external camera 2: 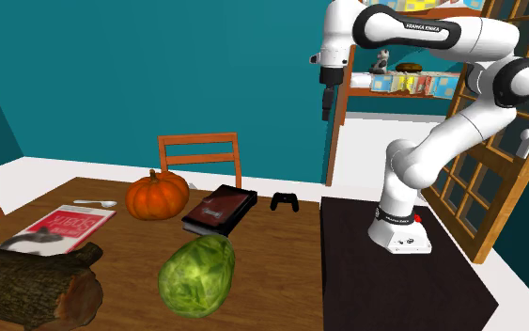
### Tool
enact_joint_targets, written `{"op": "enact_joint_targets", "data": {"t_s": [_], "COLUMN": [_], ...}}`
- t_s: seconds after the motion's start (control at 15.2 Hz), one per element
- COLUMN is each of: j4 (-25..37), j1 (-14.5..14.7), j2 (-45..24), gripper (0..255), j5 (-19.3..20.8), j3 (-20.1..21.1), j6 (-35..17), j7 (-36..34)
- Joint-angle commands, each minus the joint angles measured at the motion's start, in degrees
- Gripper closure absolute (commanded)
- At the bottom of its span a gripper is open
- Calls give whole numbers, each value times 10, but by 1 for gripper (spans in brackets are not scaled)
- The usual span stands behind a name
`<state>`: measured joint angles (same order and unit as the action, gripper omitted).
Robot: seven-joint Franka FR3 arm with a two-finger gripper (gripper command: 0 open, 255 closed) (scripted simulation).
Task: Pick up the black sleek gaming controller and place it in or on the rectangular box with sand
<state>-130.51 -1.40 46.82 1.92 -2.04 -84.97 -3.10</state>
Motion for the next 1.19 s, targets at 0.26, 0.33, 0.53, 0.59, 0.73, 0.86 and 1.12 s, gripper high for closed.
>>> {"op": "enact_joint_targets", "data": {"t_s": [0.26, 0.33, 0.53, 0.59, 0.73, 0.86, 1.12], "j4": [-53, -65, -96, -106, -122, -135, -152], "j1": [5, 6, 10, 12, 15, 18, 25], "j2": [-28, -36, -68, -80, -107, -136, -205], "gripper": [0, 0, 0, 0, 0, 0, 0], "j5": [-3, -4, -7, -8, -10, -12, -17], "j3": [0, 1, 1, 1, 1, 2, 3], "j6": [-71, -89, -144, -163, -201, -238, -314], "j7": [2, 2, 4, 5, 6, 8, 12]}}
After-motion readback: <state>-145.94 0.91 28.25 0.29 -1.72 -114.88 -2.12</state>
